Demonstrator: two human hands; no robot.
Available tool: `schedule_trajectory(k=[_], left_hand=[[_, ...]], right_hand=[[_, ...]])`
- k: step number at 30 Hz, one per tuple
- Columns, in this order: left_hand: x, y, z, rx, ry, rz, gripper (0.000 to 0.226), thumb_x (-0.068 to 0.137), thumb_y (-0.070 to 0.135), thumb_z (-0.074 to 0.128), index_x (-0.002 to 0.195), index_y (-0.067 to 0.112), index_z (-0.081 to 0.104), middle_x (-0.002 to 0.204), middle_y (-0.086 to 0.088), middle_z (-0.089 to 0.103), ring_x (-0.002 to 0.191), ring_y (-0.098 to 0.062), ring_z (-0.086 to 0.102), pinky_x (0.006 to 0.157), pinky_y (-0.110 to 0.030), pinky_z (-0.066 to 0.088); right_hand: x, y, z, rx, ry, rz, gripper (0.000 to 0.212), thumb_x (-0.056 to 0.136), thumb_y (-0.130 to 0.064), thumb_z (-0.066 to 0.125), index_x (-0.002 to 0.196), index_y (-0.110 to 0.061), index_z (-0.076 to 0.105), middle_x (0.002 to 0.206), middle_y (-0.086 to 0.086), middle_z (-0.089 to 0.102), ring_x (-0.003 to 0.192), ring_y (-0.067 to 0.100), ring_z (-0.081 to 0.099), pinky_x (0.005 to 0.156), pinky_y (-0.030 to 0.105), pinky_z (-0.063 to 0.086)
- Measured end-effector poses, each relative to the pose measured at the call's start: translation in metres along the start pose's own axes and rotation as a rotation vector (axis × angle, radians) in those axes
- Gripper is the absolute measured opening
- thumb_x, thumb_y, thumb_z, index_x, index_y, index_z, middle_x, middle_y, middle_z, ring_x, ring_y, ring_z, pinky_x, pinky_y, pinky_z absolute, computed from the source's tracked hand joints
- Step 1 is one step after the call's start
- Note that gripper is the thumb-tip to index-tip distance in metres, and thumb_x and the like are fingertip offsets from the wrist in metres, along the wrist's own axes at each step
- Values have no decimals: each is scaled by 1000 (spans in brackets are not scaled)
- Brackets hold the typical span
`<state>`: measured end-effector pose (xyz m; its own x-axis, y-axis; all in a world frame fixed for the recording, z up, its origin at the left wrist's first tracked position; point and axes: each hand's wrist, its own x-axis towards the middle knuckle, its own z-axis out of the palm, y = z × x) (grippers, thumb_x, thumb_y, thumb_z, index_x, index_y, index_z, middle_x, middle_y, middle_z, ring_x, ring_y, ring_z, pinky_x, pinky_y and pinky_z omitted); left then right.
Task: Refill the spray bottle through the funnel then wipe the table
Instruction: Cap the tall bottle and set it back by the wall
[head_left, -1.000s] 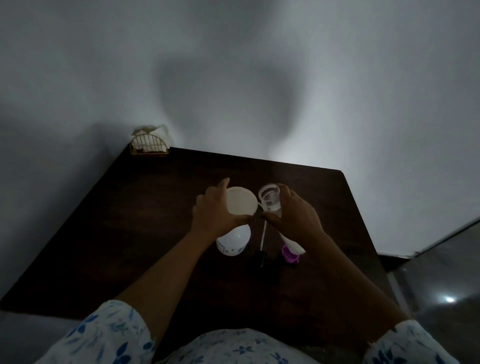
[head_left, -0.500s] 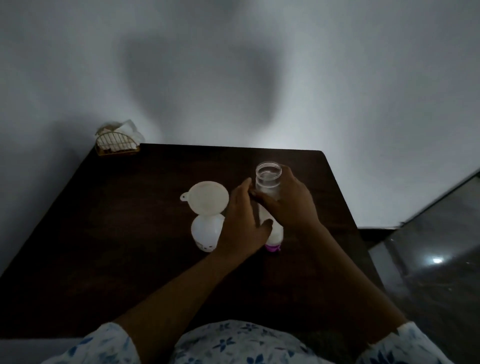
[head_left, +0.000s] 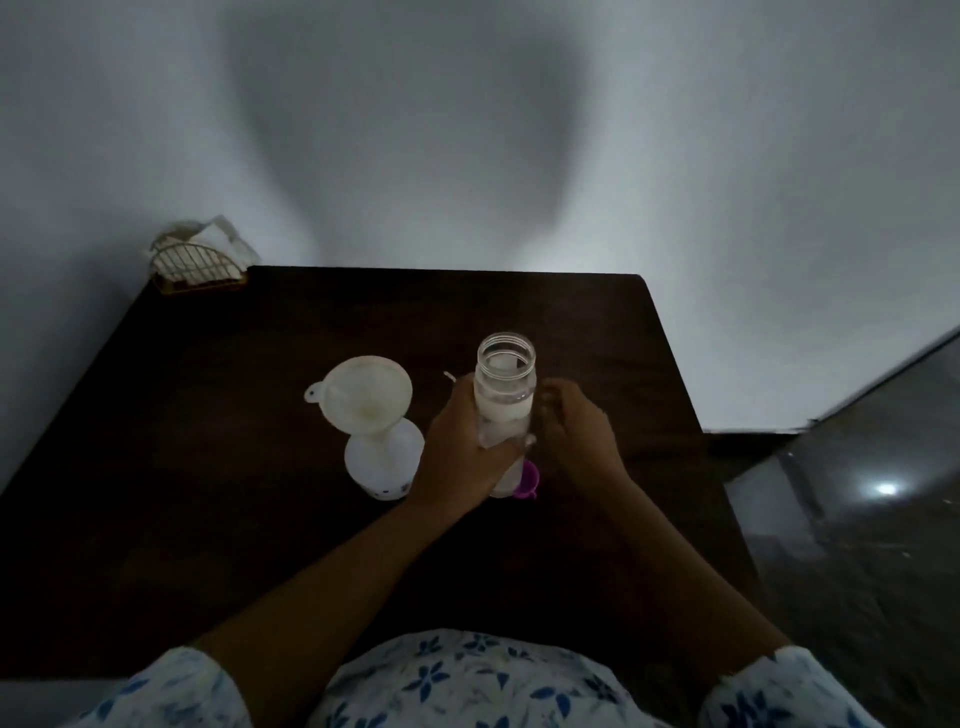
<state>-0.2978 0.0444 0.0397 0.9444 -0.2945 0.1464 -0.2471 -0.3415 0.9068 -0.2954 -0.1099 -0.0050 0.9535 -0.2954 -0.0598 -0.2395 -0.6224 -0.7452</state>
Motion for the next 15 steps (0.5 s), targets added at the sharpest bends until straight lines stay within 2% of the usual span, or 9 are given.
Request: schedule_trajectory(k=[2, 4, 7, 9, 11, 13, 15], left_hand=[[-3, -3, 3, 14, 16, -26, 66, 69, 20, 78, 124, 20, 41, 111, 13, 51, 108, -6, 52, 91, -23, 46], [-7, -10, 3, 29, 29, -22, 65, 68, 20, 79, 119, 26, 40, 109, 15, 51, 106, -6, 53, 90, -24, 46], [-13, -16, 1, 42, 45, -27, 65, 67, 20, 80, 121, 23, 42, 114, 9, 53, 107, -5, 53, 90, -18, 45], [-16, -19, 0, 43, 41, -32, 65, 67, 21, 80, 120, 23, 41, 114, 10, 53, 106, -3, 52, 89, -15, 44], [-18, -19, -4, 43, 23, -24, 64, 67, 22, 80, 118, 22, 42, 114, 10, 53, 107, -4, 53, 90, -18, 45], [-18, -23, -8, 37, -25, -13, 64, 67, 23, 80, 119, 20, 43, 115, 7, 55, 108, -7, 54, 92, -24, 48], [-19, -23, -13, 32, -86, -19, 65, 68, 24, 80, 120, 20, 42, 117, 6, 56, 108, -6, 55, 92, -28, 49]], right_hand=[[2, 18, 15, -150, -229, 33, 46, 81, -33, 62, 124, -25, 46, 119, -1, 59, 107, 15, 57, 89, 36, 51], [-2, 27, 29, -288, -420, -18, 63, 75, -40, 65, 131, -28, 40, 135, 4, 46, 123, 23, 45, 99, 44, 45], [-8, 34, 43, -523, -565, -100, 71, 80, -34, 63, 141, -25, 28, 147, 11, 27, 131, 33, 30, 106, 48, 35], [-6, 40, 52, -602, -556, -145, 60, 85, -33, 57, 139, -26, 32, 144, 13, 31, 127, 34, 33, 103, 47, 38], [-1, 45, 57, -692, -576, -195, 45, 88, -31, 52, 132, -26, 41, 135, 11, 42, 119, 31, 39, 98, 43, 41], [3, 47, 58, -690, -573, -177, 32, 89, -29, 48, 121, -28, 49, 128, 7, 48, 113, 28, 43, 95, 40, 43], [0, 41, 52, -610, -500, -117, 21, 88, -31, 49, 108, -31, 53, 120, 7, 52, 104, 24, 49, 88, 37, 46]])
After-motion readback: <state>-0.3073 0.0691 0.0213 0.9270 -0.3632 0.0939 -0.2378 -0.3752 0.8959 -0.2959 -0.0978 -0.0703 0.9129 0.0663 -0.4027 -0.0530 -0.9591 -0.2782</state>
